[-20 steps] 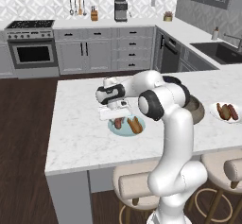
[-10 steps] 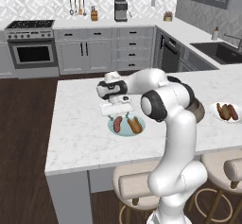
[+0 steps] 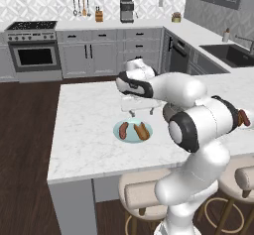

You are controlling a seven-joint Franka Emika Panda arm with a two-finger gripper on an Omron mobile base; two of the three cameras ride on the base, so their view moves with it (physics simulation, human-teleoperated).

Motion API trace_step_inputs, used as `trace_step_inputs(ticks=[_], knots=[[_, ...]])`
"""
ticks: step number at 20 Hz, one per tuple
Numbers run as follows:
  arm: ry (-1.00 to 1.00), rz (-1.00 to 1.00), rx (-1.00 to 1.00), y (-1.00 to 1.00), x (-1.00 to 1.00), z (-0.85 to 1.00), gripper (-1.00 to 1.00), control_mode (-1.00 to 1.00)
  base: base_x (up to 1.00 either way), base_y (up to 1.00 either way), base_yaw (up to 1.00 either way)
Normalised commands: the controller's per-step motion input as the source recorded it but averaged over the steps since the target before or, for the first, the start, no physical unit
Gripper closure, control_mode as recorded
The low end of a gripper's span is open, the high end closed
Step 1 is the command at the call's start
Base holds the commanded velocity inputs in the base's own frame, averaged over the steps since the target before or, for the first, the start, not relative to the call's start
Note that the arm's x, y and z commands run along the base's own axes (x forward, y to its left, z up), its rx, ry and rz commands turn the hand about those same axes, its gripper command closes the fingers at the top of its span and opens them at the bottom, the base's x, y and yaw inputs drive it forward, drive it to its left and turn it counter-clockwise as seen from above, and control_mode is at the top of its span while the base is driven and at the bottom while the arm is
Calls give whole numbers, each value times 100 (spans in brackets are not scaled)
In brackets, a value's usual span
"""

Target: Place one bun and one sausage from the bowl on each plate.

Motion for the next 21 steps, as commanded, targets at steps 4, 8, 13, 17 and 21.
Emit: trace_step_inputs(ticks=[4, 8, 13, 17, 21], knots=[[-24, 0, 0, -72, -100, 99, -100, -100, 0, 0, 0], [-23, 4, 0, -64, -100, 100, -100, -100, 0, 0, 0], [-20, 21, 0, -57, -100, 84, -100, -100, 0, 0, 0], [-21, 24, 0, -34, -100, 46, -100, -100, 0, 0, 0], [-26, 5, 0, -15, -100, 25, -100, -100, 0, 0, 0]])
